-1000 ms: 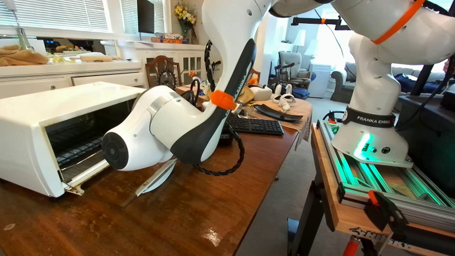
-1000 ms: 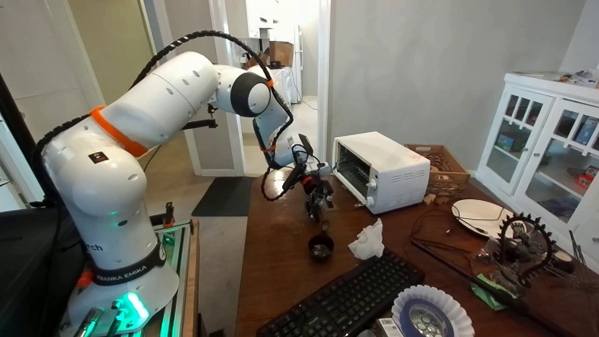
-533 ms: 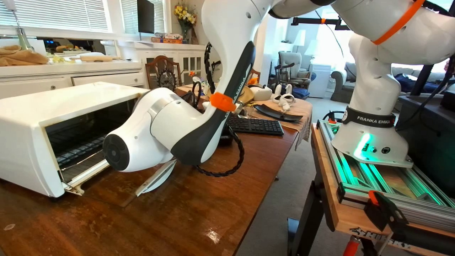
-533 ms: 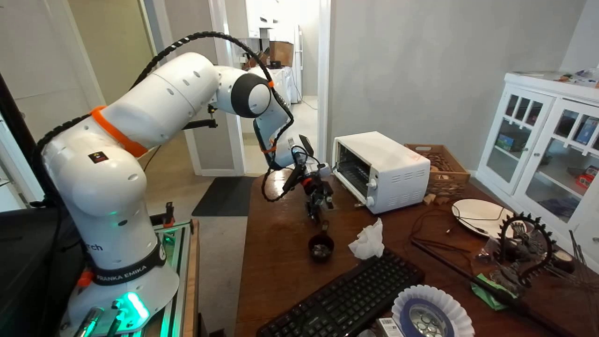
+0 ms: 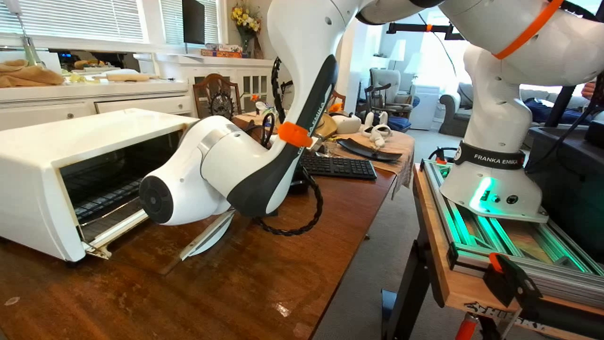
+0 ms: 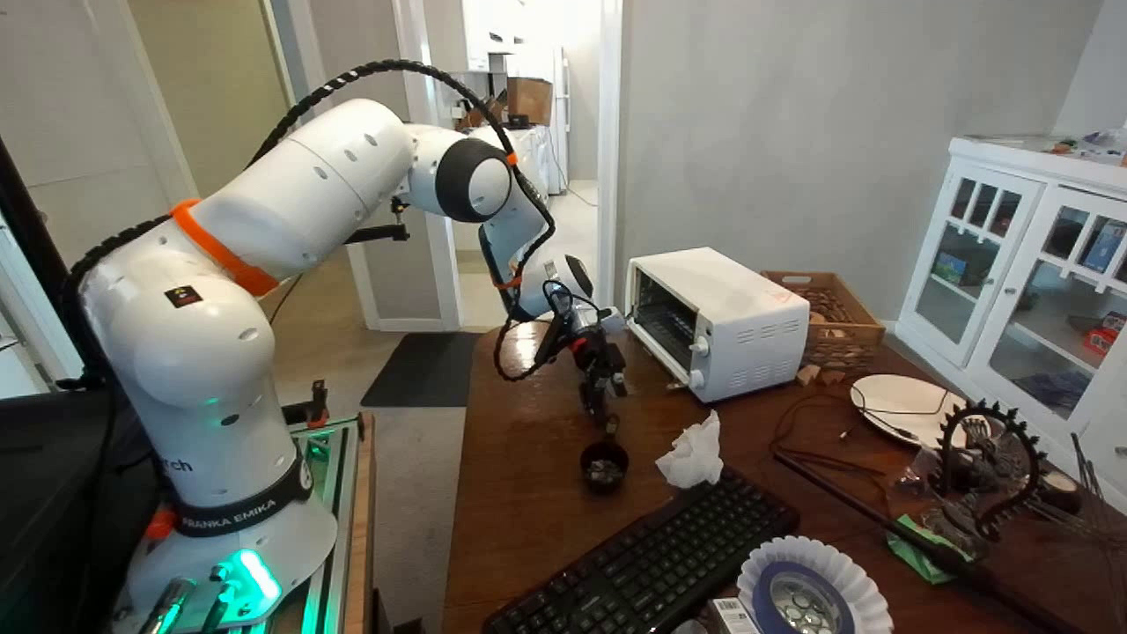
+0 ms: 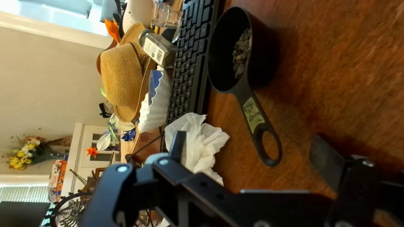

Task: Put the black pot inside the oven

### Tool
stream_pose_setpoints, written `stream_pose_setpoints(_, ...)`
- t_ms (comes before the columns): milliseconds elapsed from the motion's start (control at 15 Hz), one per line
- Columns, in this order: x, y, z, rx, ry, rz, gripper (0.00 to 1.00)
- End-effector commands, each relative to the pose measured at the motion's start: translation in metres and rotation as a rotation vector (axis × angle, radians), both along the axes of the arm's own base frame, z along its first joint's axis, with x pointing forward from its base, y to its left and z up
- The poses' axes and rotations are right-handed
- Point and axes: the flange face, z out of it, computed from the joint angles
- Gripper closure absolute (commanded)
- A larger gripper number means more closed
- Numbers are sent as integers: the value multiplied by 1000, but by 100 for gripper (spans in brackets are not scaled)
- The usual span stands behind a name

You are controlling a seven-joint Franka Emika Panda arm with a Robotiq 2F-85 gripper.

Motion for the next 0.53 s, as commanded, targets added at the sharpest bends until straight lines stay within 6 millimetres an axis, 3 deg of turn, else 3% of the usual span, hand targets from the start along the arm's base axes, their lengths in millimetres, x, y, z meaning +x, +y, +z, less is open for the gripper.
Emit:
stream_pose_setpoints(0, 4, -12, -1, 22, -45, -29, 0)
stream_pose_setpoints(467, 13, -28, 0, 20, -68, -56, 0)
